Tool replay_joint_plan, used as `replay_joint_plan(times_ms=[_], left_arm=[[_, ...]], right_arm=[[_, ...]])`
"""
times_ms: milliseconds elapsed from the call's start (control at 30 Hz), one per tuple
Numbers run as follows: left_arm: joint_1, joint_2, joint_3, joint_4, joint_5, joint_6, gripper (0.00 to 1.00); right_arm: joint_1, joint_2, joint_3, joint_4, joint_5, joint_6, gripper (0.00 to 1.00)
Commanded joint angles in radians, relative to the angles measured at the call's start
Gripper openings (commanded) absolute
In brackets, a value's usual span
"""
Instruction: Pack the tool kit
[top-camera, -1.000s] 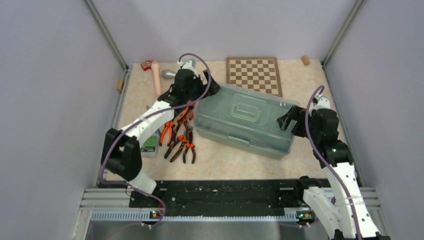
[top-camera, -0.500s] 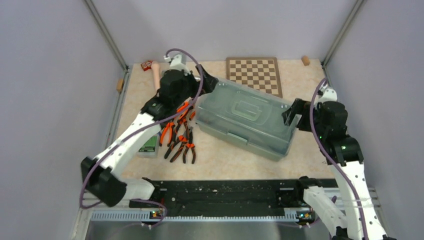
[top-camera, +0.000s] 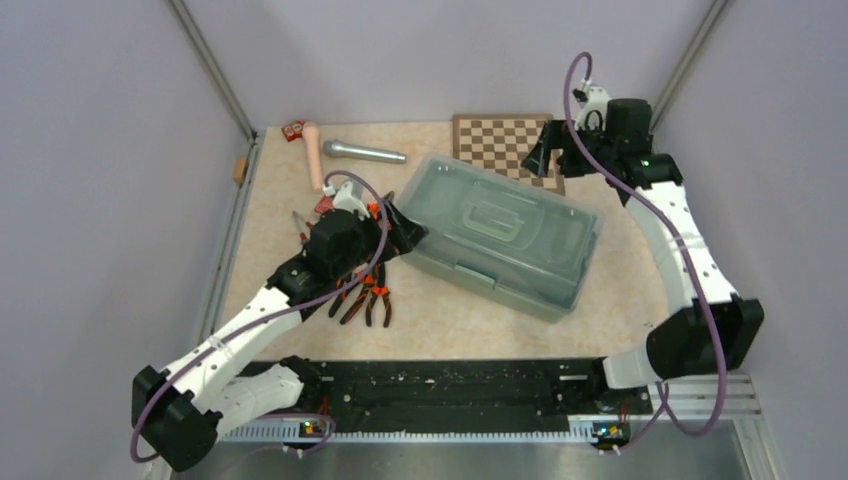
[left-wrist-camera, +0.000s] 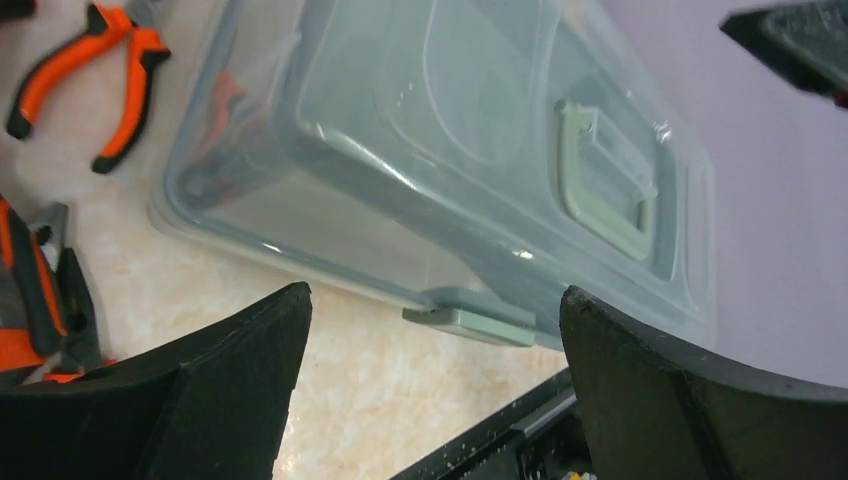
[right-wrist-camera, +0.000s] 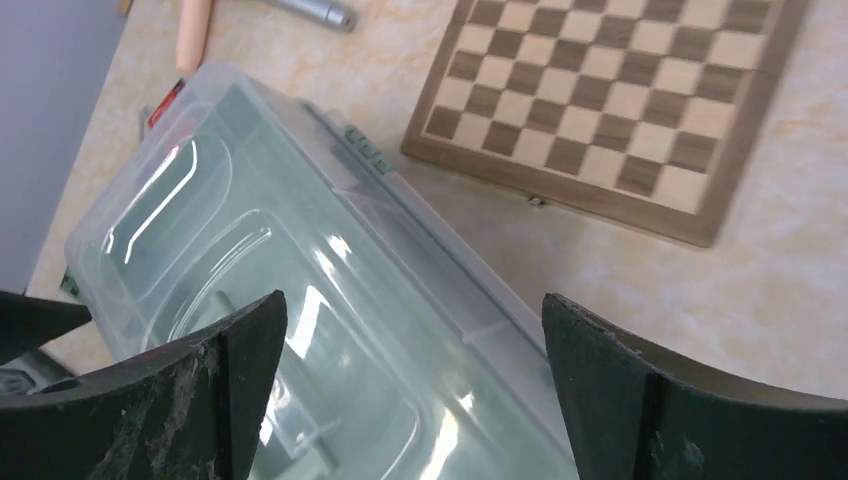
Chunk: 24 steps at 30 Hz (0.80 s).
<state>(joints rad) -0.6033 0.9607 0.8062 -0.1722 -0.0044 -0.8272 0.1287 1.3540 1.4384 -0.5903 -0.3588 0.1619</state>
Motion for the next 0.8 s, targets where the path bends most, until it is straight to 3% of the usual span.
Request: replay_joint_plan(times_ms=[0, 133, 267, 533, 767], left_arm=[[-0.043, 0.066, -0.004, 0.162, 0.066, -0.075, 0.98], [-0.076, 0.182, 0.042, 0.243, 0.113, -0.090, 0.98], [-0.116, 0.294, 0.122, 0.253, 0.138, -0.075, 0.98], [-0.166, 0.443, 0.261, 0.278, 0.171, -0.052, 0.98], [-0.168, 0.564, 0.406, 0.282, 0.207, -0.009, 0.98]], right_arm=[[0.007, 0.142, 0.087, 0.019, -0.288, -0.056, 0.97], [0.020, 0.175, 0.013, 0.028, -0.400, -0.064, 0.96], [0.022, 0.118, -0.136, 0.045, -0.445, -0.015, 0.86], [0.022, -0.191, -0.355, 0.007, -0.338, 0.050, 0.81], [0.021, -0.320, -0.478, 0.073, -0.255, 0.150, 0.80]])
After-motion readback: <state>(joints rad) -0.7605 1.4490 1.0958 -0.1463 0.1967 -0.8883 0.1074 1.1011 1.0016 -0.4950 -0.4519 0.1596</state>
